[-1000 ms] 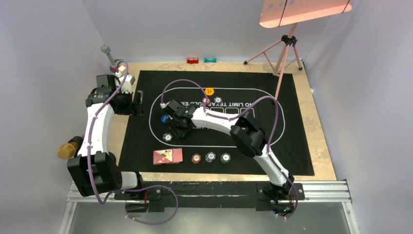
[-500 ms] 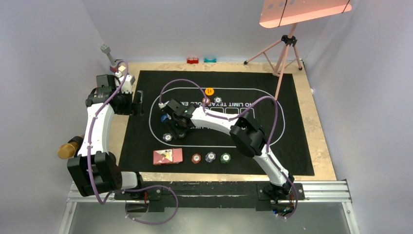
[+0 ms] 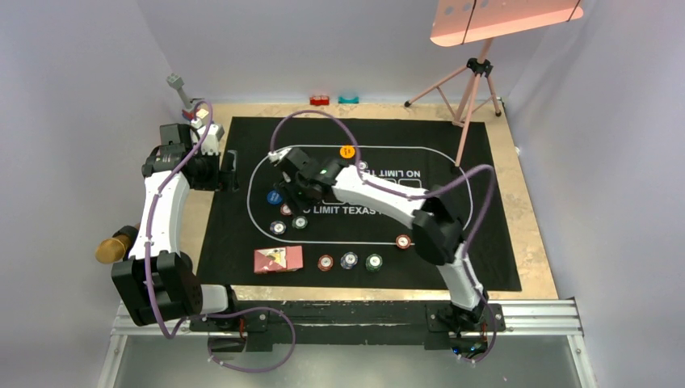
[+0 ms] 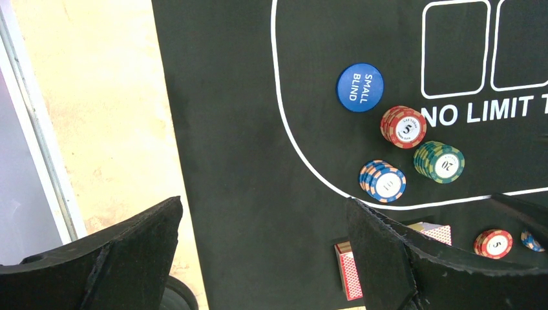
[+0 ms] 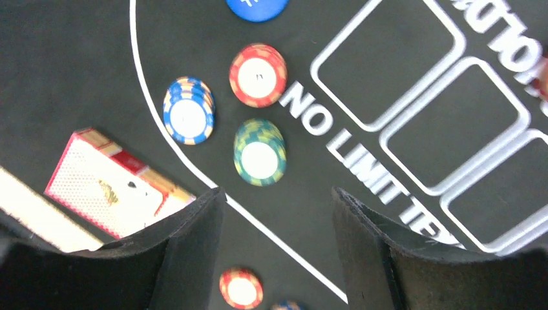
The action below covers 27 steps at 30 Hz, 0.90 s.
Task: Distribute texas hold em gaming equipment
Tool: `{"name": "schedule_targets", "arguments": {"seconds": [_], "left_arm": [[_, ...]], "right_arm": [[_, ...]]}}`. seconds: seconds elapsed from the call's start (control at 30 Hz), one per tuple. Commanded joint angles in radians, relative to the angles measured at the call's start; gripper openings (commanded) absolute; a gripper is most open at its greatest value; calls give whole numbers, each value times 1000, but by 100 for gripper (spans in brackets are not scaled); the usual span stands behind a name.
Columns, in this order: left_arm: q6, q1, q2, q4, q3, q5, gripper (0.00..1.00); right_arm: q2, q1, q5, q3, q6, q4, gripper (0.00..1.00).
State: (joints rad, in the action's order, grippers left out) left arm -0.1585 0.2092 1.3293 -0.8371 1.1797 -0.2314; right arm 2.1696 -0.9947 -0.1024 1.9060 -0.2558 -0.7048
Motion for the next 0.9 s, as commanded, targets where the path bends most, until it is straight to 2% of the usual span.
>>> {"name": "schedule_targets", "arguments": {"seconds": [0.0,0.17,0.33,0.57,0.87], "left_arm": [[2,10,-17,21,-9,-10,100],[-2,9,-21,20,-8,-10,100],[0,9,-17,20,-5,-15,100],[0,9,-12,18,-4,-15,100],[-2,9,-10,18,-6,-12,100]], "right_arm": [[-261,44,-65,-162,-32,-27,64],[-486,93,-84,-511,-122,-38,68],[-656,102,-64,-730,-208,-64,77],[-772,94,-2,-899,-259,-31,81],[-755,47,46,-949,-258,42,82]]}}
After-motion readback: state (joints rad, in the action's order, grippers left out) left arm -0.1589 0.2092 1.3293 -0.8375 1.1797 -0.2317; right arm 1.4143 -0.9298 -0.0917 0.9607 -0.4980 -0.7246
